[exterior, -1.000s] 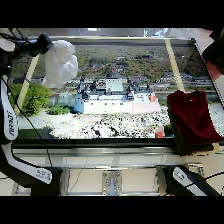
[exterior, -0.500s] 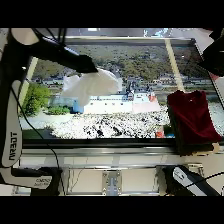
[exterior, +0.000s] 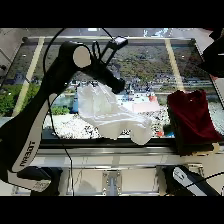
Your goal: Fold the shirts.
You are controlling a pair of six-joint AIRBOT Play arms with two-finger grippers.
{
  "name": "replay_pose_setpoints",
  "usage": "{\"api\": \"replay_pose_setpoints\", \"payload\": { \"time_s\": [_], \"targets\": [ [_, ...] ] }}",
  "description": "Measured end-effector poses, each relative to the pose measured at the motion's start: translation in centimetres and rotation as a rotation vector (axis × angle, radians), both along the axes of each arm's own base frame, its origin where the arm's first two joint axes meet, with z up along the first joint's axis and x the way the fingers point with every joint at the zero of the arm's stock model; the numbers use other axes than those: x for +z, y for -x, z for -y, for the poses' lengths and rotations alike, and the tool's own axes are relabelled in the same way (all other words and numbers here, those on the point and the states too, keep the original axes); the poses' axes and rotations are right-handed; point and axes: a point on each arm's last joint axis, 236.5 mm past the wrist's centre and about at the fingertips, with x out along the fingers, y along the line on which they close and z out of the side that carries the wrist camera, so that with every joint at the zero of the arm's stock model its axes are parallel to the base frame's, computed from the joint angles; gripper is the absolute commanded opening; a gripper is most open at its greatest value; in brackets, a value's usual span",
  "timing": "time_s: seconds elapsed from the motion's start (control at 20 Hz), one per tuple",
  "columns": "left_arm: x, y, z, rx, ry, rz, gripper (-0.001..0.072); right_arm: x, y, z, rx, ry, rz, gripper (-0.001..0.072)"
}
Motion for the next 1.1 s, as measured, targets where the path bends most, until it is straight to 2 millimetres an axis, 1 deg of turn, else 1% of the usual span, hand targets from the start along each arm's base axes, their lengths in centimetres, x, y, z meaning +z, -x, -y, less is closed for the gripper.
{"api": "replay_pose_setpoints", "payload": {
  "time_s": [0.05,0.1,0.15,0.2,0.25,0.3,0.35,0.45,0.5,0.55,0.6,0.65,0.7,0.8,0.9,1.0,1.1],
  "targets": [
    [0.7,-2.7,-3.1,0.106,-0.062,0.084,0.0709,-0.5,-0.1,0.5,-0.009,0.021,-0.01,0.0037],
    [1.5,-5.1,-6.5,0.216,-0.111,0.147,0.0708,-1.1,-0.2,1.1,-0.02,0.04,-0.025,0.0094],
    [2.1,-7.1,-10.2,0.338,-0.141,0.185,0.0708,-2.0,-0.3,1.5,-0.027,0.047,-0.048,0.0216],
    [2.2,-8.8,-13.7,0.45,-0.149,0.197,0.0708,-3.2,-0.4,1.6,-0.027,0.043,-0.079,0.0341],
    [1.6,-10.0,-16.6,0.541,-0.147,0.181,0.0708,-4.8,-0.4,1.5,-0.019,0.03,-0.121,0.0352],
    [0.4,-11.0,-19.4,0.621,-0.135,0.141,0.0708,-6.5,-0.3,1.1,-0.008,0.012,-0.167,0.0352],
    [-1.3,-11.7,-21.7,0.692,-0.101,0.078,0.0707,-8.4,0.0,0.7,0.006,-0.005,-0.219,0.0352],
    [-5.3,-12.7,-24.7,0.798,0.005,-0.087,0.0705,-12.3,1.0,-0.7,0.045,-0.049,-0.33,0.0352],
    [-7.3,-13.0,-25.8,0.833,0.063,-0.171,0.0705,-13.8,1.5,-1.5,0.063,-0.074,-0.372,0.0353],
    [-8.9,-13.4,-26.6,0.854,0.114,-0.237,0.0705,-15.0,2.0,-2.3,0.078,-0.097,-0.405,0.0352],
    [-10.7,-13.7,-27.1,0.863,0.16,-0.299,0.0704,-15.8,2.4,-2.9,0.091,-0.118,-0.427,0.0352],
    [-12.2,-13.9,-27.5,0.868,0.19,-0.351,0.0676,-16.4,2.9,-3.5,0.098,-0.134,-0.441,0.0352],
    [-13.8,-14.0,-27.8,0.866,0.213,-0.396,0.0613,-16.9,3.2,-3.9,0.095,-0.145,-0.446,0.0352],
    [-16.7,-14.2,-27.4,0.83,0.236,-0.465,0.0608,-17.6,4.3,-4.5,0.073,-0.168,-0.45,0.0354],
    [-19.5,-14.4,-26.3,0.789,0.251,-0.515,0.0607,-18.7,5.8,-5.0,0.034,-0.188,-0.467,0.0379],
    [-22.0,-14.7,-25.4,0.766,0.254,-0.547,0.0608,-20.5,8.0,-5.6,-0.006,-0.216,-0.51,0.0378],
    [-24.1,-14.7,-24.7,0.753,0.253,-0.575,0.0608,-22.5,10.0,-6.2,-0.04,-0.247,-0.564,0.0379]
  ]
}}
